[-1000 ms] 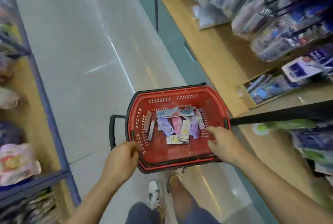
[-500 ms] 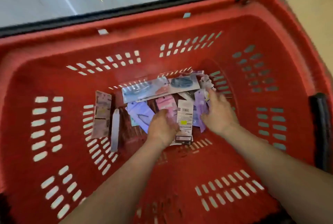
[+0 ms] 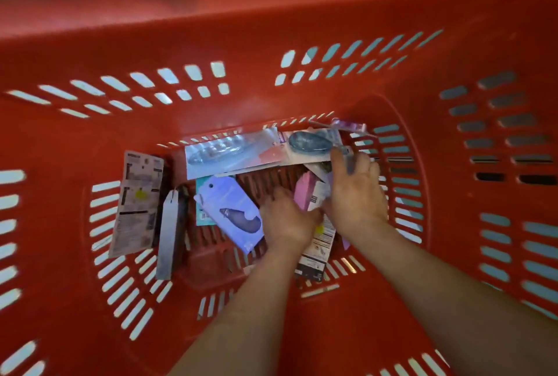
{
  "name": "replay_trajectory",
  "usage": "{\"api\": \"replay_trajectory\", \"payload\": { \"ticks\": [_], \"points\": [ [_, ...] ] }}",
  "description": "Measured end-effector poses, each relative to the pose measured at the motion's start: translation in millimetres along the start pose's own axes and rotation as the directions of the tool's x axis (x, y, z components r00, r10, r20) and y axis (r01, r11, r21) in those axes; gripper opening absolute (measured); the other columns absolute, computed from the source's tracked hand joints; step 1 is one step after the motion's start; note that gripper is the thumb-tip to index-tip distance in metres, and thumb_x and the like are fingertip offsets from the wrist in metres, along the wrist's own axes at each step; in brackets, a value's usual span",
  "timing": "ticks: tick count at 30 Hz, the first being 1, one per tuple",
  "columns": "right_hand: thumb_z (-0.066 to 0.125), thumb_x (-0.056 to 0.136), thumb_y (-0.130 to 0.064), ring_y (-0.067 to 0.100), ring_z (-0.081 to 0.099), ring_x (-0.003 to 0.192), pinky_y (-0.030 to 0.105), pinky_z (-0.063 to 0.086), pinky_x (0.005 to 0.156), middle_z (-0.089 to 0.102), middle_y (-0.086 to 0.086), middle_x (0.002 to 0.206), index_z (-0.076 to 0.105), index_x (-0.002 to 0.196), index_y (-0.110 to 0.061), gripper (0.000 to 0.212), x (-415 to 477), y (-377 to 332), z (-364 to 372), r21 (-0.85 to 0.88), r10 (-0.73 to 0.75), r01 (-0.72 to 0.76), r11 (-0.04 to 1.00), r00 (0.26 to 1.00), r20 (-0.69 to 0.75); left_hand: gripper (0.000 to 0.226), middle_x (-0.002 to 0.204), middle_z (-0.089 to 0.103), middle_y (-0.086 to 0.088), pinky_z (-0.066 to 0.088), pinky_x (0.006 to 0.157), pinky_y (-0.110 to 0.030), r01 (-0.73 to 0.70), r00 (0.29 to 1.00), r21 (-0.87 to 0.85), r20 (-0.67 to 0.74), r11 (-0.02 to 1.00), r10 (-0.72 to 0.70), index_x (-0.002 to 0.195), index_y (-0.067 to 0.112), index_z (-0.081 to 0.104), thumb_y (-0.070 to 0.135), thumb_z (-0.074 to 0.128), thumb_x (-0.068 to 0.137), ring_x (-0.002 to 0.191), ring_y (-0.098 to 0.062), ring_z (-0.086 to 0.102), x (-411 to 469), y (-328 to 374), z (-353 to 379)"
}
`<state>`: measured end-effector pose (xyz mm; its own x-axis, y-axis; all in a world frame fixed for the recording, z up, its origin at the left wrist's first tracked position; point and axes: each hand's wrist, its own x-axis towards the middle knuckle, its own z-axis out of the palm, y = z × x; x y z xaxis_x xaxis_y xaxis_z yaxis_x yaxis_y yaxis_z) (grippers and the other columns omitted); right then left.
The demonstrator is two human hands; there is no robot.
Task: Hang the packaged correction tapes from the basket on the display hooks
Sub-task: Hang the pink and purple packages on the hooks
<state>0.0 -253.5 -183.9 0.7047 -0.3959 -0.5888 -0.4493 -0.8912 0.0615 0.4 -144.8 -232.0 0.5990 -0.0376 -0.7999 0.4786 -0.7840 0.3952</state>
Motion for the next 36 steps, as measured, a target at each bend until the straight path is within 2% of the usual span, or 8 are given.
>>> {"api": "replay_trajectory", "payload": {
  "ticks": [4,8,12,18,22,24,30,36],
  "points": [
    [0.064,0.087,-0.018,0.038,0.028,0.137,0.051,0.039,0.102,0.028,0.011,0.154,0.013,0.154,-0.034,0.085,-1,18,0,-0.047,0.009,-0.01,0.999,1.0,-0.021,0.039,0.104,0.069,-0.01,0.046,0.075,-0.032,-0.043,0.997,-0.077,0.064,0.996,0.048,0.109,0.013,0.05,0.029,0.074,0.082,0.098,-0.032,0.064,-6,-10,-13],
    [0.071,0.081,-0.01,0.045,0.043,0.129,0.048,0.048,0.097,0.015,0.016,0.159,0.006,0.154,-0.038,0.102,-12,20,5,0.151,0.065,-0.08,0.985,0.992,0.105,0.064,0.111,0.069,-0.004,0.054,0.085,-0.038,-0.08,0.974,-0.154,0.199,0.985,0.11,0.125,0.019,0.049,0.039,0.081,0.074,0.098,-0.026,0.065,-12,-17,-18],
    [0.072,0.076,-0.003,0.035,0.06,0.104,0.036,0.051,0.071,0.034,0.014,0.143,0.023,0.148,-0.037,0.093,-23,25,5,0.39,0.12,-0.148,0.909,0.988,0.095,0.079,0.107,0.068,0.0,0.055,0.08,-0.036,-0.067,0.959,-0.104,0.266,0.992,0.093,0.126,0.02,0.041,0.037,0.09,0.065,0.094,-0.024,0.066,-30,-24,1],
    [0.066,0.081,-0.002,0.022,0.056,0.106,0.021,0.037,0.078,0.056,0.008,0.125,0.045,0.139,-0.029,0.067,-59,34,-10,0.608,0.161,-0.122,0.784,0.987,-0.01,0.059,0.089,0.071,0.009,0.057,0.077,-0.032,0.032,0.984,-0.25,0.18,0.968,0.014,0.108,0.021,0.057,0.048,0.08,0.06,0.084,-0.016,0.071,-47,-25,-16],
    [0.067,0.078,0.005,-0.003,0.062,0.083,0.001,0.04,0.066,0.066,-0.014,0.098,0.056,0.127,-0.026,0.059,-87,37,-51,0.793,0.201,-0.118,0.598,0.98,-0.006,0.027,0.092,0.078,-0.001,0.059,0.082,-0.038,0.187,0.967,-0.58,0.253,0.793,-0.043,0.104,0.015,0.072,0.022,0.08,0.079,0.085,-0.019,0.075,-79,-9,-80],
    [0.065,0.077,0.01,-0.001,0.064,0.076,0.01,0.047,0.066,0.068,-0.012,0.097,0.055,0.119,-0.031,0.06,-101,36,-77,0.894,0.163,-0.101,0.436,0.986,0.032,0.02,0.093,0.078,-0.005,0.059,0.074,-0.033,0.264,0.936,-0.662,0.352,0.701,-0.02,0.104,0.012,0.071,0.016,0.073,0.084,0.083,-0.02,0.075,-110,7,-120],
    [0.064,0.084,0.011,0.008,0.068,0.082,0.025,0.055,0.074,0.072,-0.003,0.097,0.063,0.103,-0.026,0.042,-149,6,-160,0.999,0.204,-0.01,0.036,0.979,0.002,0.039,0.099,0.077,-0.008,0.061,0.073,-0.032,0.262,0.839,-0.645,0.52,0.717,0.161,0.105,0.013,0.069,0.021,0.069,0.067,0.083,-0.021,0.074,-216,58,-203],
    [0.059,0.097,-0.012,0.018,0.074,0.092,0.036,0.058,0.078,0.077,-0.001,0.1,0.073,0.105,-0.019,0.017,-209,-12,-235,0.982,0.176,-0.084,-0.167,0.978,0.114,0.038,0.106,0.076,-0.004,0.057,0.085,-0.041,0.076,0.922,-0.656,0.332,0.751,0.197,0.115,0.018,0.065,0.014,0.07,0.077,0.097,-0.025,0.073,-294,102,-249]
  ]
}}
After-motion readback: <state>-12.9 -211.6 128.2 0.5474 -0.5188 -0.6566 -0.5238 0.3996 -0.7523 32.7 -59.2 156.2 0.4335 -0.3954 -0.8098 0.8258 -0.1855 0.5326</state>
